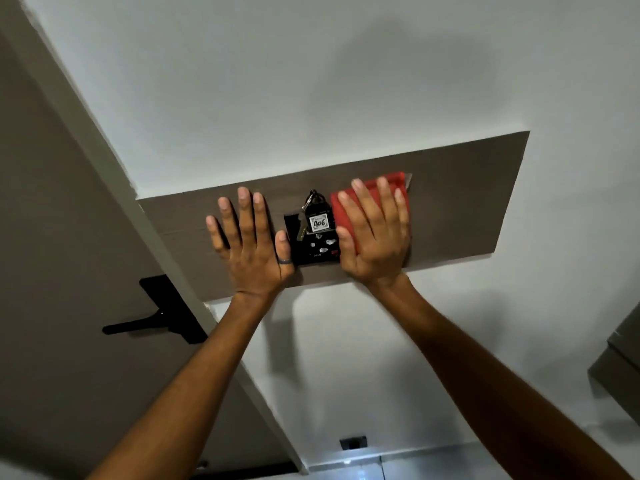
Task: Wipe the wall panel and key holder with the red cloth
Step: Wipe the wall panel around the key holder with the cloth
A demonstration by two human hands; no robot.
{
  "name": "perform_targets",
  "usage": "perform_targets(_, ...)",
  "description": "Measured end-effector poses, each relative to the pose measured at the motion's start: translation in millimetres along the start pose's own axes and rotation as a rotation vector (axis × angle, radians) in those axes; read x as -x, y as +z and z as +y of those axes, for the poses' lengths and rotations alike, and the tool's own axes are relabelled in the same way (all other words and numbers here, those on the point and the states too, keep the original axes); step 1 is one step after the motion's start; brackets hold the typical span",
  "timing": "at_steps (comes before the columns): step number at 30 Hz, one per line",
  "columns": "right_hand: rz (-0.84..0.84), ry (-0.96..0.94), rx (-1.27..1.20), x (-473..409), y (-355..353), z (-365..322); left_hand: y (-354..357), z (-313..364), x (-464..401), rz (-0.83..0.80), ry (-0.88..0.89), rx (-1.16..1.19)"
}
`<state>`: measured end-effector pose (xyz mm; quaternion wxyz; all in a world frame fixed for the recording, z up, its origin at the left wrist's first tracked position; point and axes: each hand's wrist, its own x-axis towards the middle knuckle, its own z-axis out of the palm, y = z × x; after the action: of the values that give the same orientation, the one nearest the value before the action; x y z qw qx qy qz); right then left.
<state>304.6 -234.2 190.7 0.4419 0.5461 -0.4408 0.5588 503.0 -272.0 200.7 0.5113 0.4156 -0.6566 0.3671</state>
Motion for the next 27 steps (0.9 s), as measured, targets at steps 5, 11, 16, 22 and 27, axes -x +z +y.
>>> perform_targets(5, -0.034, -0.127, 0.032, 34, -16, 10, 1, 0, 4, 0.008, -0.003, 0.003)
perform_targets(11, -0.019, -0.058, -0.002, 11, -7, 0, 0, 0, -1, 0.011, -0.006, -0.017)
perform_targets(16, -0.04, -0.212, 0.003, 0, -11, 20, 2, -2, 3, 0.003, -0.006, 0.003)
perform_targets(22, -0.024, -0.082, 0.038, 11, -6, 0, -1, -3, 3, -0.017, 0.017, -0.008)
perform_targets(27, 0.044, 0.05, 0.089, 14, -20, -2, -9, -24, -7, -0.034, 0.168, -0.039)
